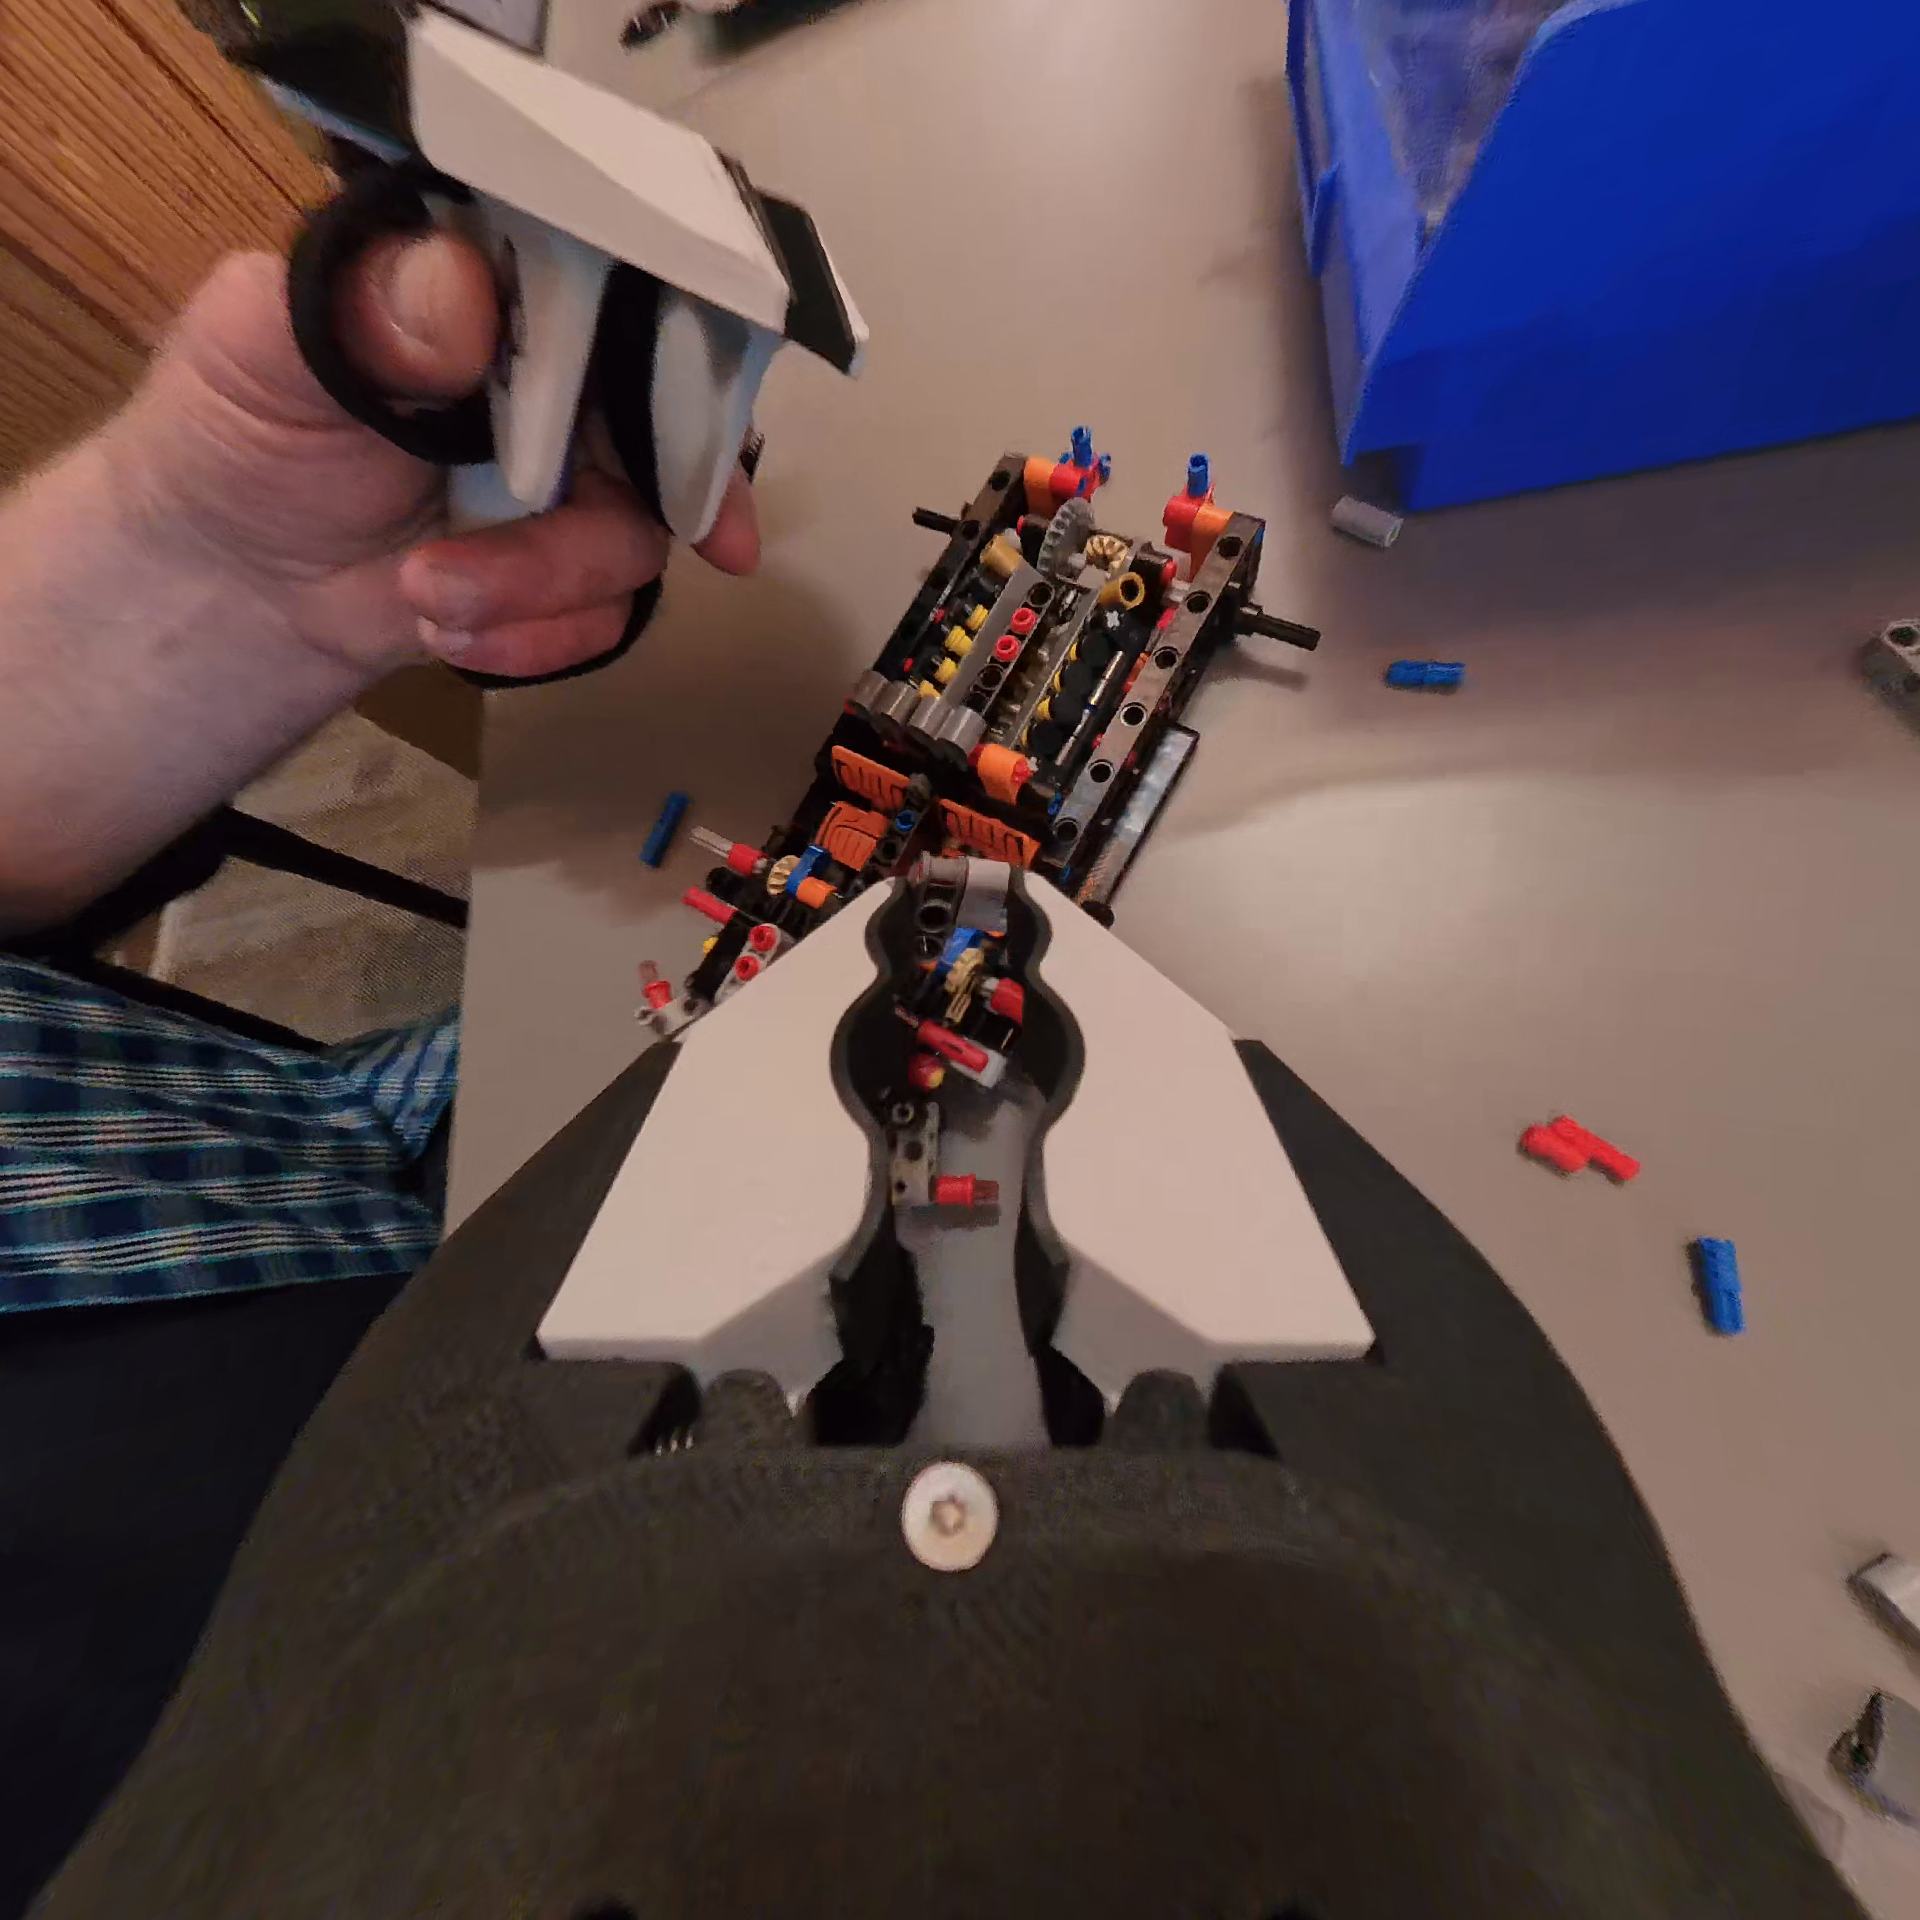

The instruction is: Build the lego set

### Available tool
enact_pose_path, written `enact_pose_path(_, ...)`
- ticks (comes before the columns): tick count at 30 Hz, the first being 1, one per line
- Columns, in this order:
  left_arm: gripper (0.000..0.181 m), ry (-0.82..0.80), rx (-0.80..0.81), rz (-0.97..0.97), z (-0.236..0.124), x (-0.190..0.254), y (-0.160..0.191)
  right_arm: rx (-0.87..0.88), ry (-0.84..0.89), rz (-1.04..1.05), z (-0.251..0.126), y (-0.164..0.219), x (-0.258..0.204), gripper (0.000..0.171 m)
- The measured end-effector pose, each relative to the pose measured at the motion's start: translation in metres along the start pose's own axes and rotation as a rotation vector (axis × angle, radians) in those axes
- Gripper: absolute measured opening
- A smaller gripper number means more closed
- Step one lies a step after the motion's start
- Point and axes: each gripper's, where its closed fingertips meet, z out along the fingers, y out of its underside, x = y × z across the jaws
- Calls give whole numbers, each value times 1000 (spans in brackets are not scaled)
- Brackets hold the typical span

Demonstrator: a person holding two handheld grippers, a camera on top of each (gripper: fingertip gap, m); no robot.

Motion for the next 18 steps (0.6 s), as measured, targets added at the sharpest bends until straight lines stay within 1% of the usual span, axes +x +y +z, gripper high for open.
enact_pose_path(1,7,0,-5,7,1,1,1,30,-21,16,-7,-3,-3,15)
enact_pose_path(5,10,-3,-46,67,8,8,8,188,-133,128,-36,-18,-14,16)
enact_pose_path(9,17,-21,-90,184,20,19,17,406,-323,295,-66,-36,-22,16)
enact_pose_path(13,21,-84,-119,389,37,33,27,594,-481,450,-89,-46,-21,16)
enact_pose_path(15,22,-127,-143,521,46,40,35,648,-522,488,-94,-47,-21,15)
enact_pose_path(18,26,-187,-119,698,56,53,37,720,-587,518,-102,-51,-26,16)
